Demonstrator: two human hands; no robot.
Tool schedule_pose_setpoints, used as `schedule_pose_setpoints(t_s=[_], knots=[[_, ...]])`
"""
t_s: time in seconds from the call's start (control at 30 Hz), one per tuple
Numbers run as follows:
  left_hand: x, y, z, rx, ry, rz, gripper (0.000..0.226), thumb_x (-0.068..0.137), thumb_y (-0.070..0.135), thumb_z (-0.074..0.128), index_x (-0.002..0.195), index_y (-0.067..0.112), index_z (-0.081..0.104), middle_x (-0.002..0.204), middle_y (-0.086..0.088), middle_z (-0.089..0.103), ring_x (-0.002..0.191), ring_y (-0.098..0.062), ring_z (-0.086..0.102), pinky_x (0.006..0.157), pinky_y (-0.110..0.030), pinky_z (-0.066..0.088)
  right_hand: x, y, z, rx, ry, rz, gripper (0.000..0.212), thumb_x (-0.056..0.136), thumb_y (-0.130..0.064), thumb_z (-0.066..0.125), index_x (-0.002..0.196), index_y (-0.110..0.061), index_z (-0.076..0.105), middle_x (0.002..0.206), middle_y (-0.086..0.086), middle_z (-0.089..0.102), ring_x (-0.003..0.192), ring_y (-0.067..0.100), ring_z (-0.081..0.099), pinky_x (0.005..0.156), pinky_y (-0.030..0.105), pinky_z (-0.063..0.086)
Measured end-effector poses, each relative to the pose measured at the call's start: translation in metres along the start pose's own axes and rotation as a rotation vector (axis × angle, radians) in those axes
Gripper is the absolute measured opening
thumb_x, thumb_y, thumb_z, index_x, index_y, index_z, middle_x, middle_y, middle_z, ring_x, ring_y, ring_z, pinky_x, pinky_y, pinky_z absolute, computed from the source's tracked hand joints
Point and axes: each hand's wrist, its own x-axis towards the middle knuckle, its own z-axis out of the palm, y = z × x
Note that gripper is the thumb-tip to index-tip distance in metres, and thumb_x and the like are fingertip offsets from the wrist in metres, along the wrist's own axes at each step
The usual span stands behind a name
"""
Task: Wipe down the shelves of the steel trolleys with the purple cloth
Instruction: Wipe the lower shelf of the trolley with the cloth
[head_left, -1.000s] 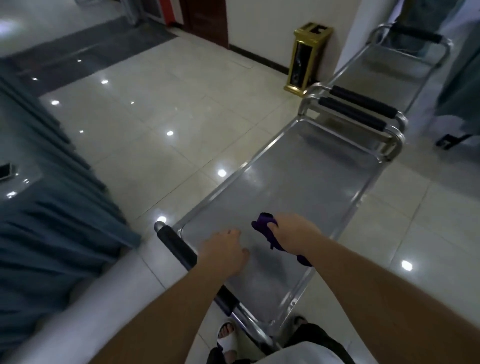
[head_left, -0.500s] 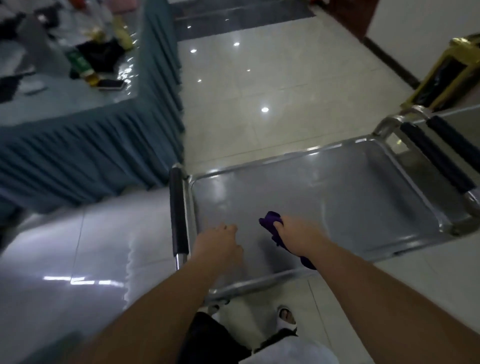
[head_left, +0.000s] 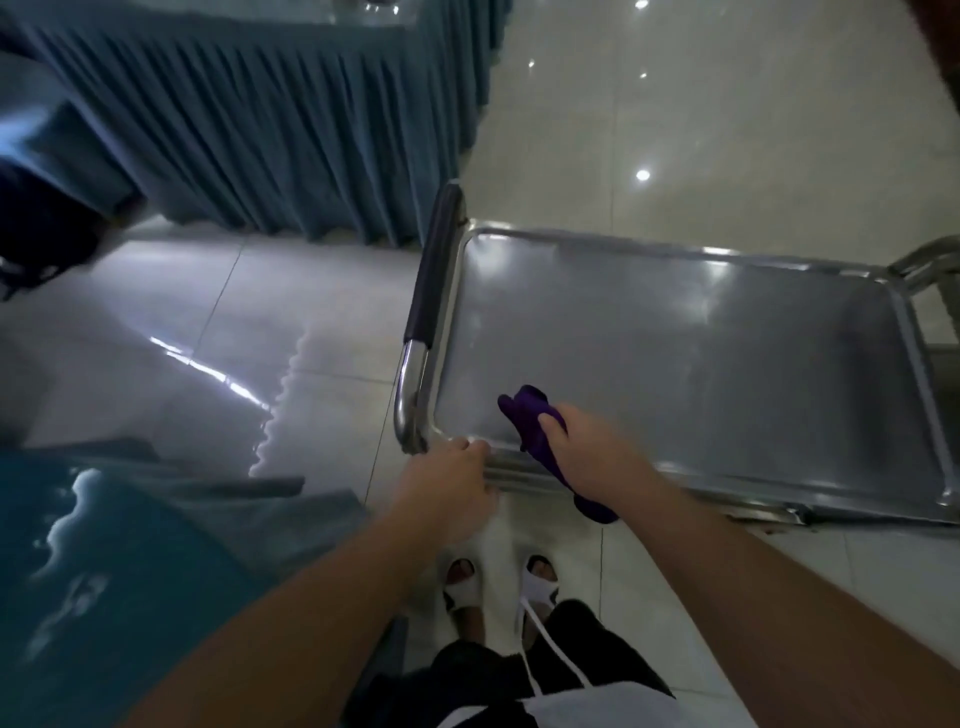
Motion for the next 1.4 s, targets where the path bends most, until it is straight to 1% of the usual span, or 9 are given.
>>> schedule_pose_setpoints(t_s=[0.27,0.37,0.67,0.83,0.97,1.1,1.2,1.3,1.4], knots=[[-0.040,-0.010,0.075,-0.048,-0.085,-0.287,0.058,0.101,0.049,0.050,0.154,0.028,0.042,0.144,-0.003,0.055,0.128,-0.027,0.055,0.101,-0.044,0.049,-0.021,0.044,0.060,-0.021,-0.170,-0.244,0.028,0.107,-0.052,0.034,0.099,-0.037,0.056,0.080,-0.010,0.064,0.074,0.017,0.062,0.064,0.037,0.045],[-0.045,-0.013,0.107,-0.111,-0.090,-0.388,0.060,0.098,0.051,0.050,0.154,0.030,0.041,0.145,-0.002,0.054,0.127,-0.026,0.055,0.101,-0.045,0.049,-0.016,0.070,0.087,-0.017,-0.225,-0.250,0.033,0.107,-0.053,0.033,0.109,-0.035,0.060,0.083,-0.010,0.064,0.073,0.013,0.061,0.063,0.035,0.046],[-0.008,-0.045,0.189,-0.247,-0.009,-0.488,0.059,0.099,0.053,0.054,0.153,0.033,0.041,0.150,-0.002,0.054,0.129,-0.028,0.058,0.107,-0.051,0.051,0.024,0.128,0.161,-0.051,-0.097,-0.185,0.040,0.107,-0.052,0.033,0.122,-0.028,0.060,0.083,-0.006,0.063,0.067,0.013,0.054,0.058,0.031,0.038],[0.049,-0.095,0.228,-0.351,0.135,-0.536,0.058,0.099,0.051,0.059,0.152,0.030,0.045,0.147,-0.002,0.057,0.124,-0.027,0.061,0.103,-0.045,0.054,0.082,0.132,0.205,-0.064,-0.004,-0.213,0.046,0.109,-0.050,0.033,0.127,-0.017,0.061,0.102,0.012,0.071,0.090,0.033,0.065,0.074,0.039,0.049],[0.098,-0.137,0.256,-0.326,0.230,-0.530,0.060,0.099,0.052,0.061,0.153,0.033,0.044,0.149,0.000,0.056,0.126,-0.028,0.060,0.105,-0.046,0.053,0.139,0.130,0.238,-0.063,0.076,-0.220,0.045,0.109,-0.050,0.030,0.127,-0.021,0.060,0.117,0.009,0.069,0.106,0.033,0.065,0.082,0.039,0.048],[0.144,-0.168,0.276,-0.466,0.456,-0.471,0.069,0.094,0.065,0.062,0.153,0.036,0.041,0.148,0.003,0.056,0.128,-0.022,0.058,0.103,-0.046,0.054,0.186,0.124,0.266,-0.106,0.306,-0.297,0.038,0.109,-0.047,0.034,0.116,-0.020,0.060,0.107,0.009,0.071,0.098,0.032,0.069,0.073,0.032,0.040],[0.172,-0.175,0.282,-0.652,0.737,-0.345,0.058,0.089,0.069,0.067,0.138,0.044,0.050,0.133,0.019,0.060,0.121,-0.007,0.058,0.092,-0.031,0.051,0.222,0.111,0.284,-0.075,0.474,-0.360,0.037,0.108,-0.047,0.040,0.109,-0.019,0.065,0.100,0.007,0.073,0.093,0.030,0.071,0.071,0.029,0.039],[0.196,-0.174,0.284,-0.793,0.906,-0.246,0.028,0.084,0.072,0.066,0.105,0.070,0.049,0.108,0.026,0.061,0.102,0.000,0.062,0.080,-0.020,0.048,0.255,0.094,0.305,-0.029,0.482,-0.399,0.030,0.107,-0.049,0.039,0.104,-0.029,0.061,0.084,-0.008,0.064,0.079,0.016,0.064,0.061,0.028,0.040],[0.218,-0.175,0.291,-0.880,1.039,-0.135,0.026,0.089,0.065,0.063,0.112,0.061,0.053,0.111,0.020,0.065,0.105,-0.004,0.066,0.087,-0.024,0.053,0.282,0.083,0.335,-0.015,0.381,-0.495,0.032,0.108,-0.048,0.033,0.110,-0.030,0.059,0.089,-0.007,0.064,0.081,0.016,0.063,0.072,0.040,0.053]])
